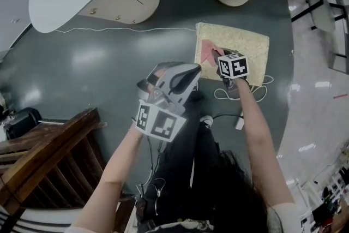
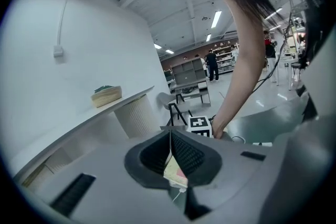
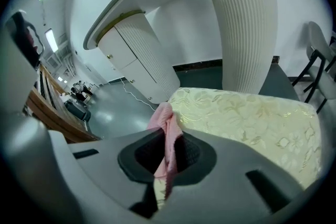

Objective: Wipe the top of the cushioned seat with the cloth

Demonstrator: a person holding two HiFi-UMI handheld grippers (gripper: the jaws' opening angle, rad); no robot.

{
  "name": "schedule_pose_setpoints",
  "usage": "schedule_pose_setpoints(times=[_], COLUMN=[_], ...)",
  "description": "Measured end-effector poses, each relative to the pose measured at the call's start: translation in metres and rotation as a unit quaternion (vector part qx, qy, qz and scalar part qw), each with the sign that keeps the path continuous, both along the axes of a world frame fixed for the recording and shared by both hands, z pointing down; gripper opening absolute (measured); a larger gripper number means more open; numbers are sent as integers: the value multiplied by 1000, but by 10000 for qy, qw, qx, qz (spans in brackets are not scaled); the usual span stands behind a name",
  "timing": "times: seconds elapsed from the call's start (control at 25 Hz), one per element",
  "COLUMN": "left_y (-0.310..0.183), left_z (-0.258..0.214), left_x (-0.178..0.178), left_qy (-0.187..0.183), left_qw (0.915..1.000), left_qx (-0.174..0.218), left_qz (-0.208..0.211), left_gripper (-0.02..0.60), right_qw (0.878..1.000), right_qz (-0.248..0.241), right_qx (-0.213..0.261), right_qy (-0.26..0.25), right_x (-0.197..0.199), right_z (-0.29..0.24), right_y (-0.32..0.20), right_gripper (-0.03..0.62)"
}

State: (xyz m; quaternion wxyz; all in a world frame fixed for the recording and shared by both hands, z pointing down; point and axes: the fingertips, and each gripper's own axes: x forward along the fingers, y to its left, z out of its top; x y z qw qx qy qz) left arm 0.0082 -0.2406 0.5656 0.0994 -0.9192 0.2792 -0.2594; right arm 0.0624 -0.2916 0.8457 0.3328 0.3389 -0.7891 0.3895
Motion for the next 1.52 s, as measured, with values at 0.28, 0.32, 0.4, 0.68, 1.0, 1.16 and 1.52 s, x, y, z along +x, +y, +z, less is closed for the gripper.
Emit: schedule_pose_setpoints(times=[0.28,0.32,0.4,0.68,1.0,1.16,1.52], left_y=[0,0,0,2,6,12,27], left_z=[4,4,3,3,-7,-9,-18], left_x=[17,21,30,60,86,92,94], left_qy=[67,75,95,96,53,-30,-265], left_qw=[9998,9997,9995,9979,9953,9940,9928], left_qx=[-39,-36,-29,-23,131,214,428], left_qz=[179,218,304,636,954,1077,1087], left_gripper=[8,8,8,8,8,8,8], right_qw=[9963,9951,9922,9814,9699,9704,9902], right_qz=[627,752,994,1521,1921,1998,1208], right_qx=[-58,-66,-97,-177,-309,-215,436], right_qy=[585,640,751,1158,1464,1342,545], right_x=[96,112,141,223,276,279,201], right_z=[4,4,3,1,1,-7,-53], right_y=[0,0,2,17,35,36,33], right_gripper=[14,14,14,14,14,14,14])
